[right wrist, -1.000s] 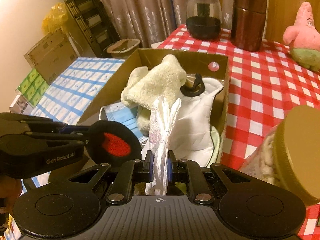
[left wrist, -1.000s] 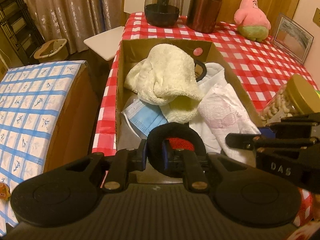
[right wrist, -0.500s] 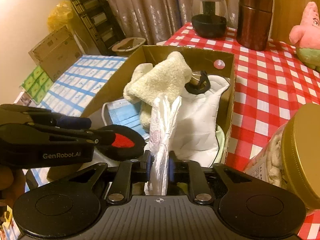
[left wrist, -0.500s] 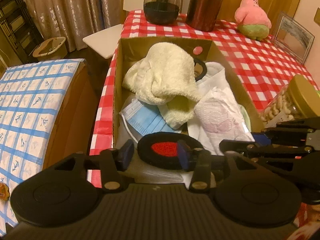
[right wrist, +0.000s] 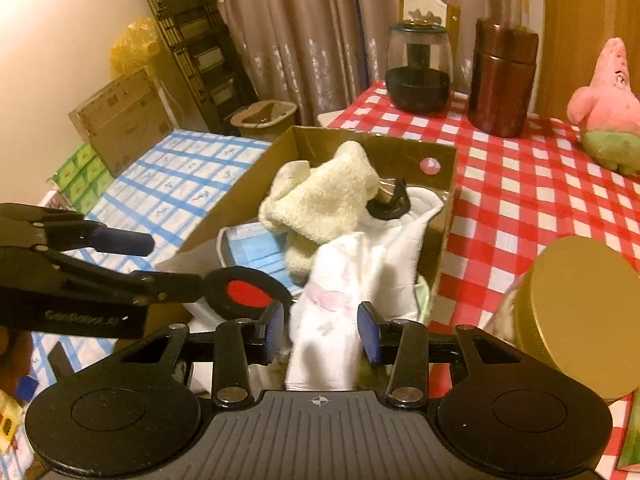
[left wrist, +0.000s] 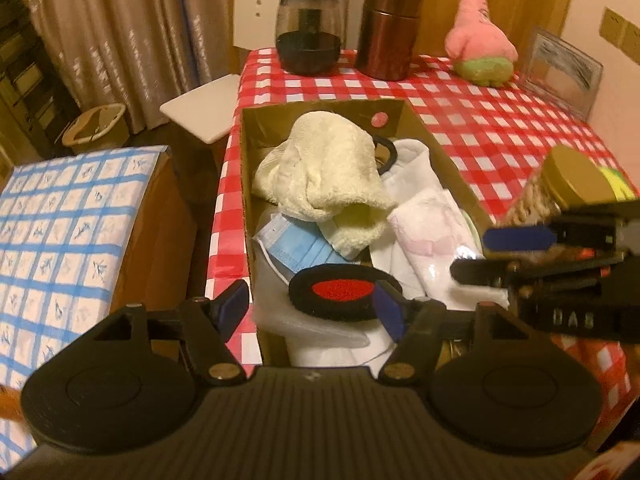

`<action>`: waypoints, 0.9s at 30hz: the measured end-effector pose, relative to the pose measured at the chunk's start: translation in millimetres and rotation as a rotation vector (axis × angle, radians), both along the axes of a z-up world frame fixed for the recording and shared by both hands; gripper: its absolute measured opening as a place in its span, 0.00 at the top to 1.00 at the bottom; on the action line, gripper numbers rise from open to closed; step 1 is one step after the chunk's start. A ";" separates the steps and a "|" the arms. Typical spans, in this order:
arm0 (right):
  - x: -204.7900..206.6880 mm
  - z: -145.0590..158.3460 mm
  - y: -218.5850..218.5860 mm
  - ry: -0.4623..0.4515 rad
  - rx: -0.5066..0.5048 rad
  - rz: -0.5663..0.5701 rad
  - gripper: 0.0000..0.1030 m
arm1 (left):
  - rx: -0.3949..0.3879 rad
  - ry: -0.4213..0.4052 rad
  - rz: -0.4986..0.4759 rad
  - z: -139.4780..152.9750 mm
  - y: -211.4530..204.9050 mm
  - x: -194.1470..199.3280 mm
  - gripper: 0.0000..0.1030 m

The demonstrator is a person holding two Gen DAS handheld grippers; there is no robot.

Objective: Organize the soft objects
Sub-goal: 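Lower the pad and ring into the box and open both grippers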

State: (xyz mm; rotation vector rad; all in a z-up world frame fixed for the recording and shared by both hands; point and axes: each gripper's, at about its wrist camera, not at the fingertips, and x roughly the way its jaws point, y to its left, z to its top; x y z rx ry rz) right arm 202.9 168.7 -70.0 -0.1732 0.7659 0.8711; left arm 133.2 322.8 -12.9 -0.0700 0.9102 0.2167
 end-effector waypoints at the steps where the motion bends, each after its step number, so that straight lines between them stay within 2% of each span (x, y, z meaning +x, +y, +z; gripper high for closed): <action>1: 1.1 -2.3 0.5 0.008 -0.004 0.004 0.60 | 0.002 0.000 -0.004 -1.4 -0.8 -0.4 0.38; 3: 3.4 -8.2 2.2 0.015 -0.019 0.006 0.81 | -0.015 0.001 -0.016 -5.3 -1.2 -0.3 0.40; 5: 5.4 -14.0 3.8 0.012 -0.039 0.003 0.93 | -0.014 0.005 -0.024 -9.5 -2.9 0.3 0.45; 6: 7.0 -16.9 4.5 0.019 -0.042 0.001 0.95 | -0.008 0.006 -0.034 -11.7 -4.3 1.6 0.46; 17: 24.8 -37.7 24.4 0.008 -0.098 -0.006 0.95 | -0.007 0.020 -0.078 -34.3 -4.2 18.7 0.50; 27: 28.5 -36.4 28.2 -0.014 -0.118 0.019 0.94 | -0.010 0.028 -0.083 -38.6 -0.7 19.4 0.53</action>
